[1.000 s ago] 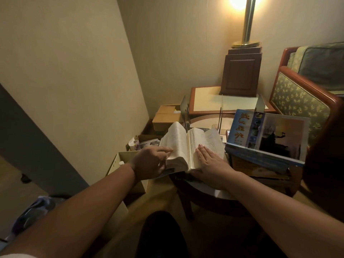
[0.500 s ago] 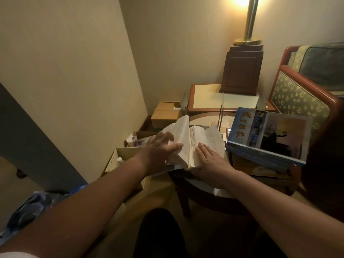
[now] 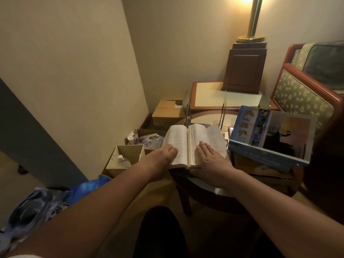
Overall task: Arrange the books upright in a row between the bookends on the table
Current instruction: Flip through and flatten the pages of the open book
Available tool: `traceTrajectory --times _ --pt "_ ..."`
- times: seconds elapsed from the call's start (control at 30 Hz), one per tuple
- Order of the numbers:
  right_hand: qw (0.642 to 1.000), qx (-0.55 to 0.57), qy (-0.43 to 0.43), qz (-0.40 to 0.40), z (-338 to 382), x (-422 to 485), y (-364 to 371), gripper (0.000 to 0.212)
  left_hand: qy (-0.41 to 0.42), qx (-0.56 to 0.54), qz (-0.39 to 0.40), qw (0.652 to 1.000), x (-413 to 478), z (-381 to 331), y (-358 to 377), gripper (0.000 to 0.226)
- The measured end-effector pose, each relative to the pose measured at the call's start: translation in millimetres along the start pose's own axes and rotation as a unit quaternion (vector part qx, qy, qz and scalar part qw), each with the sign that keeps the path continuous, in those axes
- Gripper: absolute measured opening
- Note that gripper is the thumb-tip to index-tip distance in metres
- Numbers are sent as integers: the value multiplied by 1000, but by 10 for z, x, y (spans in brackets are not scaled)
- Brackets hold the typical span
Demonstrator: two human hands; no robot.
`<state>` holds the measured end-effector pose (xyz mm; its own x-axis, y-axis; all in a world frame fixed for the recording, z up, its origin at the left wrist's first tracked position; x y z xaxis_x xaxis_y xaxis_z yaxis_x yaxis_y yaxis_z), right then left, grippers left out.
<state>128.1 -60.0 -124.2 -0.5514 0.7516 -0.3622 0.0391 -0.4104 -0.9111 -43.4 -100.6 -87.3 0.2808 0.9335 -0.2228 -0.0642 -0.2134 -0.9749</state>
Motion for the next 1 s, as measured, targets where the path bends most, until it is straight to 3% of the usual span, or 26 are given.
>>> traceTrajectory --times 0.17,0.3,0.37,0.53,0.67,0.73,0.8,0.9,1.0 --pt "1000 10 -7 -3 23 16 -17 98 -39 -166 45 984 89 135 120 60" --pt "1000 25 9 -4 108 -37 -151 91 -87 -252 -23 964 181 205 81 53" --pt "999 28 24 -26 131 1 -286 77 -104 -246 -45 963 247 200 57 52" --pt "995 -74 43 -49 152 203 -538 35 -165 -205 -77 962 432 169 -51 25" --pt "994 -24 63 -86 175 250 -511 43 -192 -208 -110 953 509 158 38 27" --pt "993 -58 68 -79 173 297 -388 56 -186 -210 -102 954 502 135 129 28" --pt "997 -19 48 -62 147 369 -247 71 -174 -218 -93 956 494 123 257 39" --pt "997 48 32 -49 82 461 -126 66 -141 -228 -66 961 530 140 439 64" --pt "998 50 30 -34 19 505 -98 64 -119 -295 -48 947 591 218 521 62"
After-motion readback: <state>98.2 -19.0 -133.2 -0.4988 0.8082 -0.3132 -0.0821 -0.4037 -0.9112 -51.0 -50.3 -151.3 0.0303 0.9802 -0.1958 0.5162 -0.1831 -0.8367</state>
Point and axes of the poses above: each hand's wrist, its own x-axis towards the middle knuckle, its own y-axis out of the palm, z = x × y, the point moved 6 cm from there along x, towards the middle knuckle, and after that the axes turned 11 degrees about z, right-handed, at the moved point
